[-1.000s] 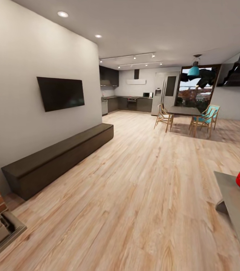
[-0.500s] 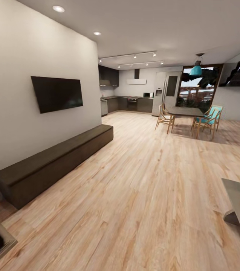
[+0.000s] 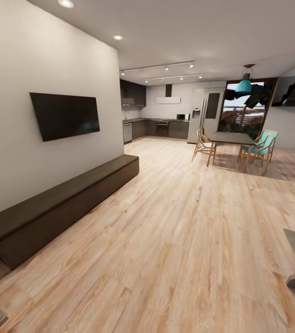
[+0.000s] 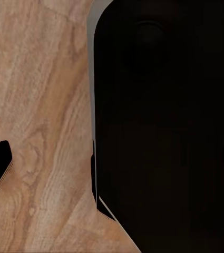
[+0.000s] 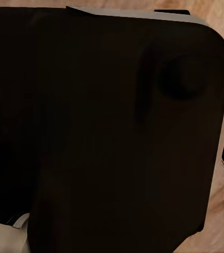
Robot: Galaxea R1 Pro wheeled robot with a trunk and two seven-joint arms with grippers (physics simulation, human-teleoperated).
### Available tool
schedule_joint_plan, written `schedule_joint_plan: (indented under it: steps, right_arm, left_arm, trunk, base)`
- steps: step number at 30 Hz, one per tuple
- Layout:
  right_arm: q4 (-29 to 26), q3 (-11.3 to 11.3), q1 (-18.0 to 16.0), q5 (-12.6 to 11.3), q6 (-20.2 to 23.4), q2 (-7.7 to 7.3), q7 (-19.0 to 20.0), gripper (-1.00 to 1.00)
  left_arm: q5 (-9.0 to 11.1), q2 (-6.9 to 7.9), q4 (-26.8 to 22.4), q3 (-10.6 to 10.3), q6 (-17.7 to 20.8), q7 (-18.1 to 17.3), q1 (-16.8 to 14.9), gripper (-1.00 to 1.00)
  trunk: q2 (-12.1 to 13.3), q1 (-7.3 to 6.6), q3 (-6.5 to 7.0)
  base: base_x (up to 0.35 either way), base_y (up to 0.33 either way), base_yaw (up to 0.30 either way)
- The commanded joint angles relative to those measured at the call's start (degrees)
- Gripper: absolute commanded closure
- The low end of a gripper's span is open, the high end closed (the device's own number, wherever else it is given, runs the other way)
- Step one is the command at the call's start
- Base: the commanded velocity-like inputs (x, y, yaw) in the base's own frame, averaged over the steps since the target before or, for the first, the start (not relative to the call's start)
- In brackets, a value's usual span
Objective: Turn on the radio receiver that's on the table in the living room.
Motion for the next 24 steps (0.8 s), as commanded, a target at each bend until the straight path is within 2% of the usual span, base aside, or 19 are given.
schedule_joint_plan:
  steps: [1,24]
  right_arm:
    - [0.0,0.0,0.0,0.0,0.0,0.00,0.0,-1.00]
    - [0.0,0.0,0.0,0.0,0.0,0.00,0.0,-1.00]
  left_arm:
    - [0.0,0.00,0.0,0.0,0.0,0.0,0.0,-1.00]
    - [0.0,0.00,0.0,0.0,0.0,0.0,0.0,-1.00]
  trunk:
    - [0.0,0.00,0.00]
    - [0.0,0.00,0.00]
  base:
    - [0.331,0.000,0.000]
    - [0.331,0.000,0.000]
